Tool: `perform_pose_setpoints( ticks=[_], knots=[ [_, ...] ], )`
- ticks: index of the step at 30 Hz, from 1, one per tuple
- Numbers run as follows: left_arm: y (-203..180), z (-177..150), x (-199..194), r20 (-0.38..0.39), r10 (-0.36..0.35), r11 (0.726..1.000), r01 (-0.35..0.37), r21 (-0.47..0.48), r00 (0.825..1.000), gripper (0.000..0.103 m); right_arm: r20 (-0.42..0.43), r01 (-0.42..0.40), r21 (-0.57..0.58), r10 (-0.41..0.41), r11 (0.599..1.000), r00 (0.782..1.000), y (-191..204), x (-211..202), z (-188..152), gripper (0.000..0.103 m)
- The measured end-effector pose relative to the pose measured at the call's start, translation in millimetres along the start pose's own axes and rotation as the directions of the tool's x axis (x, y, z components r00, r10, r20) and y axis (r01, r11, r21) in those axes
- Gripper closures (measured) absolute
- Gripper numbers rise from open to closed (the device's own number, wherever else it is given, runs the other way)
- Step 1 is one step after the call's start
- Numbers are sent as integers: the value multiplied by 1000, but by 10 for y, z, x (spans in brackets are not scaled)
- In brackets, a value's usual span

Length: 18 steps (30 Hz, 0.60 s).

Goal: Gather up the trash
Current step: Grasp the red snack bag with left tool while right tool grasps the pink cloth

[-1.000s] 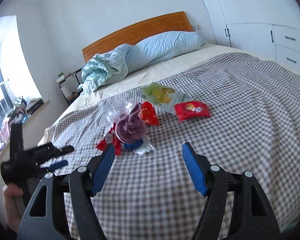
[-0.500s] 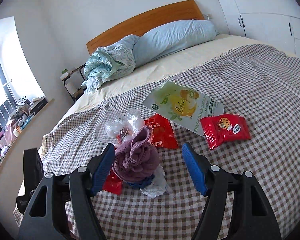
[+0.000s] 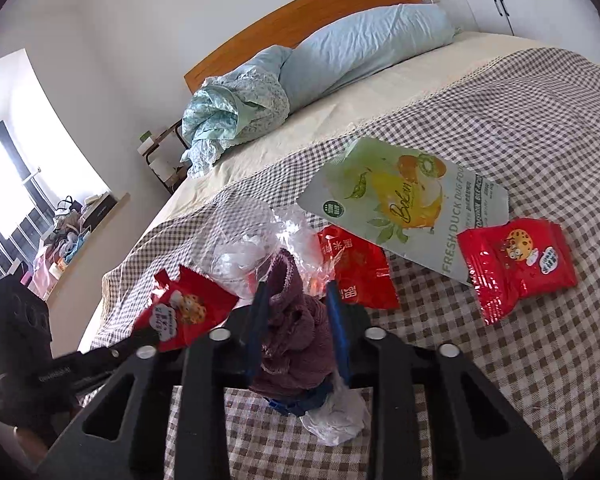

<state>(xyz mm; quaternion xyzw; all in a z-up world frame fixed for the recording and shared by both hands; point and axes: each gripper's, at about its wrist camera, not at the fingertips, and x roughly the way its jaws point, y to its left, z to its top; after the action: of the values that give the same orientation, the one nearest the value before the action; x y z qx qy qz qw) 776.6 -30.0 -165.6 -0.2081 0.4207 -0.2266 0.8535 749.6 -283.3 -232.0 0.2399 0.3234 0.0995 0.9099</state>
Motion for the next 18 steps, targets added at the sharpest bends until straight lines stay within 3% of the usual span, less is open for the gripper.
perform_pose_setpoints(
  ticks=[3, 4, 5, 10, 14, 18],
  knots=[
    [33, 26, -61, 24, 48, 999, -49, 18, 999, 103, -19, -21, 15, 22, 1000, 1000, -21, 63, -22, 83],
    [59, 40, -58, 22, 58, 998, -58, 12, 998, 103, -21, -23, 20, 24, 1000, 999, -36, 65, -29, 89],
    [100, 37, -60, 18, 60, 998, -60, -6, 998, 103, -21, -31, 18, 31, 999, 999, -39, 64, -39, 101],
    [187, -57, -31, -17, 118, 993, -119, -19, 993, 103, 28, -21, 12, 20, 1000, 999, 18, -116, -41, 101],
    [54, -135, -80, -43, 99, 995, -98, 24, 994, 103, 92, -37, -7, 38, 999, 995, 114, -396, 18, 101],
    [6, -211, -255, 1, 125, 992, -125, 13, 992, 103, 148, -52, -38, 57, 998, 987, 243, -707, 73, 101]
  ],
)
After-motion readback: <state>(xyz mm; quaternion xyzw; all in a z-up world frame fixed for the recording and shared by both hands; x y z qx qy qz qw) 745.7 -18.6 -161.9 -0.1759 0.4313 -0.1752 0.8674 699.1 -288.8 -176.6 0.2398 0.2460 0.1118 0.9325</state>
